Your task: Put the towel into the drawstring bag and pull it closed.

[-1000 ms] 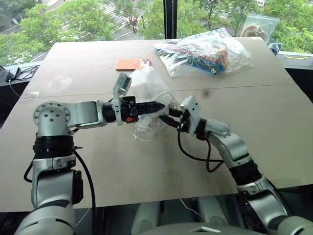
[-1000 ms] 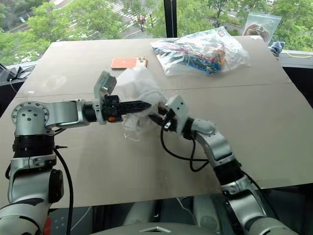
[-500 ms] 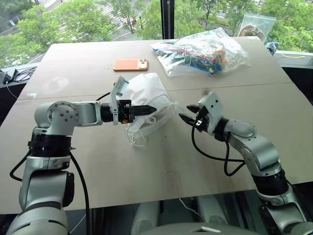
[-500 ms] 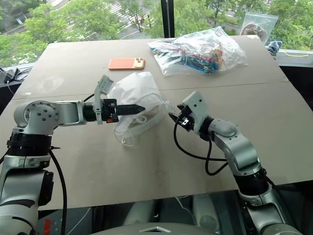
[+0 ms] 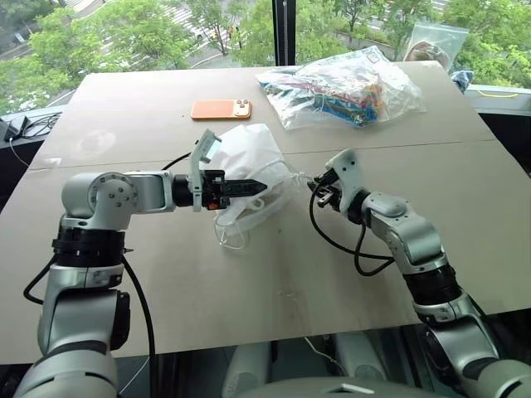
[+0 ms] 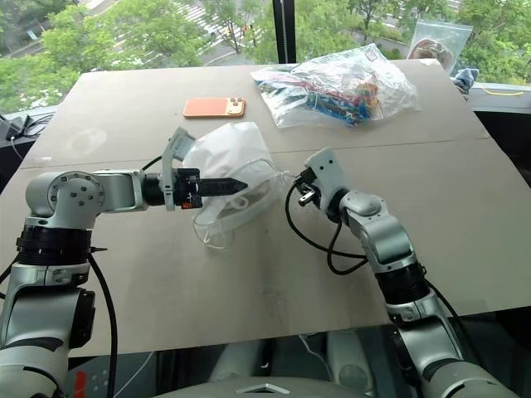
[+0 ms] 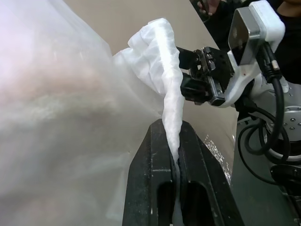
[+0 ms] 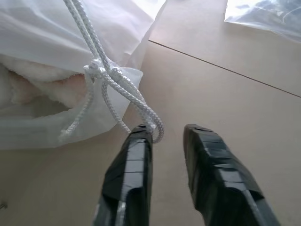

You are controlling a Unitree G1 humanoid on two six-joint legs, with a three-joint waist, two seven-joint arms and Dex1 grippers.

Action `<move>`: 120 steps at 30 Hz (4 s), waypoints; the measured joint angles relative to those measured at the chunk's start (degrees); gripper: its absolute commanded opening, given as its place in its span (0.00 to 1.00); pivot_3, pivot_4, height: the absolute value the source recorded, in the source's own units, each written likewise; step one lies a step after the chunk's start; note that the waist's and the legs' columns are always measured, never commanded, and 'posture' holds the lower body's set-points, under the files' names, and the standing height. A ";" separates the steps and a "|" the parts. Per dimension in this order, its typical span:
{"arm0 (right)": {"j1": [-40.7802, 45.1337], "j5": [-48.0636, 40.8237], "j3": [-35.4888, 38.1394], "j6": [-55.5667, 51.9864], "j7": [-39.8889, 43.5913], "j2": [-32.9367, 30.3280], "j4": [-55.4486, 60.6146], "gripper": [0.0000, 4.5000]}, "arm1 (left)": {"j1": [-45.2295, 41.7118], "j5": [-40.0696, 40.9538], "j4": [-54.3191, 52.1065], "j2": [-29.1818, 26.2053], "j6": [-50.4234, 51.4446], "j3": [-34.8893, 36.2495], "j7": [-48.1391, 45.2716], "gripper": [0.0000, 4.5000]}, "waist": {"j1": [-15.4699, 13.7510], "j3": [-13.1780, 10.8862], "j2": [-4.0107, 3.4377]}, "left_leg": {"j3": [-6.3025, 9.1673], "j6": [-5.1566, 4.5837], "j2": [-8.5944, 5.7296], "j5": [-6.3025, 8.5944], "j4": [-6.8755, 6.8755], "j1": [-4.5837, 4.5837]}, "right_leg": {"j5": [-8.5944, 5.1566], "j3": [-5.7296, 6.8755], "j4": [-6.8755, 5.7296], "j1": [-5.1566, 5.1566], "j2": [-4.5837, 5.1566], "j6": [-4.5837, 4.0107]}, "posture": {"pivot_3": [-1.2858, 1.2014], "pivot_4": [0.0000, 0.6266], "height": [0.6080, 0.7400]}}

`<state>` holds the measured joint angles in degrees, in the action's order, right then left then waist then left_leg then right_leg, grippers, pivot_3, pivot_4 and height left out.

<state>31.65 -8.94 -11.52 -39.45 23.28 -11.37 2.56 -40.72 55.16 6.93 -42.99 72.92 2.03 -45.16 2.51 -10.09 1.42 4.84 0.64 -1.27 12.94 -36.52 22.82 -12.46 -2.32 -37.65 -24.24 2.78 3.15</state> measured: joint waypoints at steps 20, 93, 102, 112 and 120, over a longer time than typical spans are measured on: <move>-0.75 10.14 0.41 -7.09 -6.43 -3.19 22.77 0.00 | 2.33 -12.22 -2.19 -3.97 -16.10 0.45 -10.39 0.58 | 0.41 -0.02 0.00 | -0.04 0.00 0.05 0.00 0.03 0.02 | -0.01 -0.02 0.02 -0.04 -0.02 0.00 | 0.52 0.24 1.00; 8.20 -5.39 26.69 1.38 -2.63 -29.80 15.13 0.00 | -3.66 -35.56 20.86 2.49 -61.95 16.04 19.27 0.01 | -0.26 0.04 0.02 | -0.03 -0.01 -0.05 0.00 -0.02 0.96 | -0.03 0.15 -0.04 -0.86 0.21 -0.04 | 0.52 0.24 1.00; -20.86 -10.29 15.33 2.20 5.89 -23.57 24.30 0.15 | 27.76 -23.41 -8.18 11.00 -47.46 11.13 7.32 0.14 | -0.24 0.01 -0.01 | -0.08 -0.11 0.36 0.06 -0.58 0.69 | -0.07 0.12 -0.31 -0.49 0.01 0.00 | 0.52 0.24 1.00; -39.04 -10.40 20.83 10.20 10.44 -25.05 28.78 1.00 | 45.72 -18.06 -18.49 4.35 -44.71 18.13 -2.37 1.00 | -0.43 -0.06 -0.11 | -0.17 -0.11 0.50 0.07 -0.59 -0.31 | -0.40 0.11 -0.13 0.53 -0.05 0.02 | 0.52 0.24 1.00; -41.49 -12.52 28.12 13.53 10.33 -23.67 30.57 1.00 | 56.08 -20.30 -22.09 5.00 -47.94 21.13 -3.01 1.00 | -0.65 -0.06 -0.11 | -0.19 -0.11 0.53 0.08 -0.58 -0.30 | -0.40 0.11 -0.08 0.53 -0.04 0.02 | 0.52 0.24 1.00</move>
<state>-9.83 -21.46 16.61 -25.91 33.61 -35.04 33.13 15.36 34.86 -15.16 -37.99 24.98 23.17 -48.17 1.86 -10.15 1.31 4.65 0.54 -0.74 13.01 -37.09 22.52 -12.87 -2.21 -37.72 -23.71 2.74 3.17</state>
